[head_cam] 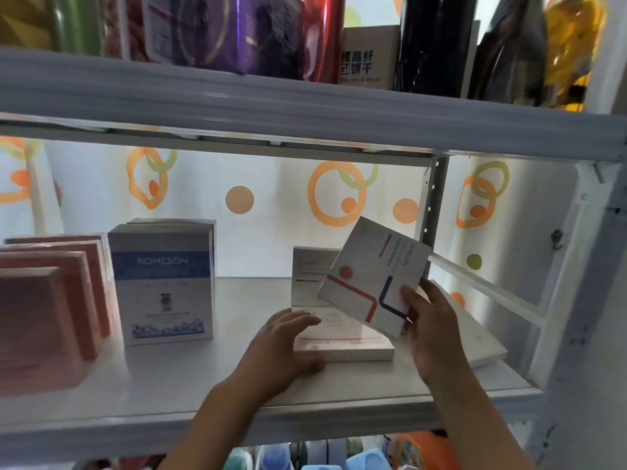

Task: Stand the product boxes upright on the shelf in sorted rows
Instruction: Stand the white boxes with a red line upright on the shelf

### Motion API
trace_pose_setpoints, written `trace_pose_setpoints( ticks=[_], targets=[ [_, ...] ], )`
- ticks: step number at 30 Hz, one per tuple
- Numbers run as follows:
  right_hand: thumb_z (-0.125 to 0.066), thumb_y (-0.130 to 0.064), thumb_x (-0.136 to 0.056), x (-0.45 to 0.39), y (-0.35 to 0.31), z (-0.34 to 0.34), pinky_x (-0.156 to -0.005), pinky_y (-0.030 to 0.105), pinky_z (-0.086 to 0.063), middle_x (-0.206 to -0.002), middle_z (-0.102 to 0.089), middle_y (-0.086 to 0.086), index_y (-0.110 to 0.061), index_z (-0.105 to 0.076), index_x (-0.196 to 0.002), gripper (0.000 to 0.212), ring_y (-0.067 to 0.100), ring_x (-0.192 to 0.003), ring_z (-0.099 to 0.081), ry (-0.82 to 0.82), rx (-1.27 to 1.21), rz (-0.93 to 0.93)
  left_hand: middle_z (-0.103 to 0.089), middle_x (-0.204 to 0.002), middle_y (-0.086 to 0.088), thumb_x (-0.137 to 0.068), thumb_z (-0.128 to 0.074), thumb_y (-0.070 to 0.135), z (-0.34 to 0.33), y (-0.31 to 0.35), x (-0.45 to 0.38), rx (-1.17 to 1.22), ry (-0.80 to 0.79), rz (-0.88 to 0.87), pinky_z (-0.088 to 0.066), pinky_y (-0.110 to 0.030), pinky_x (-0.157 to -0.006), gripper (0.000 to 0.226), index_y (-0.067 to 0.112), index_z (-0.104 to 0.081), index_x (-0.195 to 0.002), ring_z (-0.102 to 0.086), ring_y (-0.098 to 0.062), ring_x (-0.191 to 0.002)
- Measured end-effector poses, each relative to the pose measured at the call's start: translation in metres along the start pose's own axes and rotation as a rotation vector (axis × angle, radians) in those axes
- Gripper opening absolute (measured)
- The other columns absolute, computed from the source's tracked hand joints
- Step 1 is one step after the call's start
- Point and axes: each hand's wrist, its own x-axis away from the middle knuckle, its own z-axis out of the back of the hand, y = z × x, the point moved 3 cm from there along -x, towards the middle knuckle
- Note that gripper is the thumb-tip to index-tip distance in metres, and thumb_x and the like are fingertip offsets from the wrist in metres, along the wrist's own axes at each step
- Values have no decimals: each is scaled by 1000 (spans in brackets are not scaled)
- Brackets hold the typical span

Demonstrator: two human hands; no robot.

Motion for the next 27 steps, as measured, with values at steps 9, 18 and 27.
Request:
trace_pose_setpoints(
  ticks=[9, 18, 27],
  targets=[
    [-47, -31, -102, -17, -5, 18, -63, 21, -57, -113, -65, -9, -31, -49, -135, 33, 16, -95, -64, 98, 201, 123, -57, -135, 8, -95, -56, 40, 7, -1, -4, -164, -21, -147, -40, -16, -98, 37, 29, -58, -130, -59, -11, -116],
    [-47, -36, -102, -45, -7, 34, -89, 48, -57, -109, -69, 6, -23, -52, -131, 32, 25, -101, -67, 147, 54, 45, -62, -116, -1, -99, -40, 45, 35, 12, -59, -368, 190, -182, -51, -40, -76, 30, 21, -46, -115, -65, -30, -89],
    [-47, -54, -94, -51, 14, 46, -79, 48, -61, -109, -70, 2, -33, -53, -130, 42, 24, -97, -69, 164, 168, 88, -54, -120, 9, -95, -52, 41, 15, -22, -100, -135, 401, -130, -46, -26, -66, 37, 28, -49, -130, -60, -9, -71]
  ],
)
